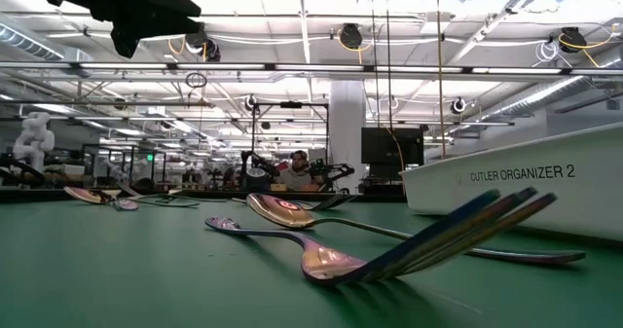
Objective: Sort silverware
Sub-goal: Put the middle left knife into the utensil organizer, then put the top left knife into the utensil organizer
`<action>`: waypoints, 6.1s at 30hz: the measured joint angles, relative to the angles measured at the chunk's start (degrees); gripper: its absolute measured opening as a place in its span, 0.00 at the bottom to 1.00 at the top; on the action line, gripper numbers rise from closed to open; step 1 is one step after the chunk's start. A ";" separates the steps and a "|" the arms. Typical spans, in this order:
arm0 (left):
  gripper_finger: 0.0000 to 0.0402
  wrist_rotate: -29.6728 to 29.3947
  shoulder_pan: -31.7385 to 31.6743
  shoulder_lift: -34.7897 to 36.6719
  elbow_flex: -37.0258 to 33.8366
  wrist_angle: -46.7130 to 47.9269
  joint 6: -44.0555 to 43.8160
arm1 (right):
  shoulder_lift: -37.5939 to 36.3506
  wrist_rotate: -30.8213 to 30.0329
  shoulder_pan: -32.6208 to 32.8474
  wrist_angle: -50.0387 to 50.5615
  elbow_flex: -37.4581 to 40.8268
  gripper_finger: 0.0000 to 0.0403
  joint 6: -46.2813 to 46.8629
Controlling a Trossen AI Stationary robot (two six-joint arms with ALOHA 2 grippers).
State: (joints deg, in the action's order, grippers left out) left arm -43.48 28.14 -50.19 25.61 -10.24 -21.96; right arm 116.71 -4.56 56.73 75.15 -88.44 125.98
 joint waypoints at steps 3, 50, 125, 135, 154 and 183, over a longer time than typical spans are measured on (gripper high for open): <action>0.31 0.00 0.00 0.00 0.00 0.00 -0.02 | 0.00 0.00 0.00 0.05 0.00 0.34 -0.66; 0.31 18.46 -23.95 -5.84 0.09 31.46 -18.24 | -14.17 -10.34 -42.74 -30.34 0.00 0.36 -107.54; 0.31 31.17 -47.00 -15.57 8.31 44.33 -32.87 | -11.56 4.66 -59.30 -89.29 23.47 0.36 -129.50; 0.31 34.32 -50.90 -24.40 9.73 40.26 -30.04 | -11.58 4.92 -59.67 -90.48 23.47 0.36 -123.65; 0.31 29.48 -60.34 -33.34 14.99 43.93 -28.21 | -11.58 7.80 -57.20 -84.34 23.47 0.36 -125.23; 0.18 31.70 -61.05 -38.29 15.13 41.72 -28.72 | -11.58 7.78 -56.63 -83.15 23.47 0.36 -126.08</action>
State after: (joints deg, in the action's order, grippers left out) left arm -11.79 -32.91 -88.49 40.73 31.48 -50.68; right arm 105.12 3.22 0.10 -7.99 -64.97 -0.10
